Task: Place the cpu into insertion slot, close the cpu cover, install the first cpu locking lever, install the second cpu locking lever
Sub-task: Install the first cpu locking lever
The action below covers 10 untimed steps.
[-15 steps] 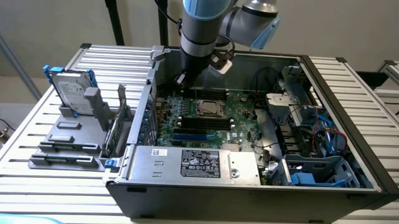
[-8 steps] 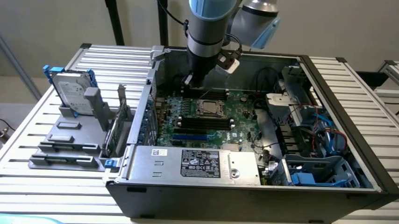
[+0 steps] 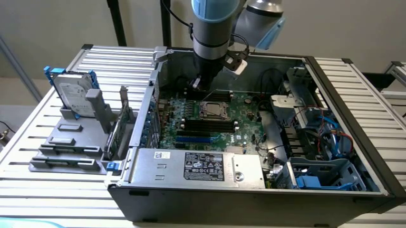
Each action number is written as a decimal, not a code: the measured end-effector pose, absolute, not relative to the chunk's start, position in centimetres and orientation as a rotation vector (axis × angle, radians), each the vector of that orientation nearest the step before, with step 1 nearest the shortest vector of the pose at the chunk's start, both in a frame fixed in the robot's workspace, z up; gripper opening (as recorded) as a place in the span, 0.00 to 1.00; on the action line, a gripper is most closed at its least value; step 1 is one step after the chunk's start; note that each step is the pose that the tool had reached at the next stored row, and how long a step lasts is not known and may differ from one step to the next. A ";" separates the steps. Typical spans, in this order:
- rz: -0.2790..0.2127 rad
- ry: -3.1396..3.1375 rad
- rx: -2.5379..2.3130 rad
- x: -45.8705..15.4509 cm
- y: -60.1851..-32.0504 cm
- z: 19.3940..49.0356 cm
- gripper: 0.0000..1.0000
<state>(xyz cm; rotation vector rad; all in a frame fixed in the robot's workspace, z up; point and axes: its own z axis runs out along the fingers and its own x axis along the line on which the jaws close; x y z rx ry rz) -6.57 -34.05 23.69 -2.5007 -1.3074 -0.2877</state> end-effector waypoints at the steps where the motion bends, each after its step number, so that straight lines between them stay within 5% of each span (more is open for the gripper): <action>1: -0.292 -1.309 -2.502 -6.6 -34.1 23.6 0.11; 10: -0.272 -1.322 -2.524 -6.8 -34.1 22.7 0.11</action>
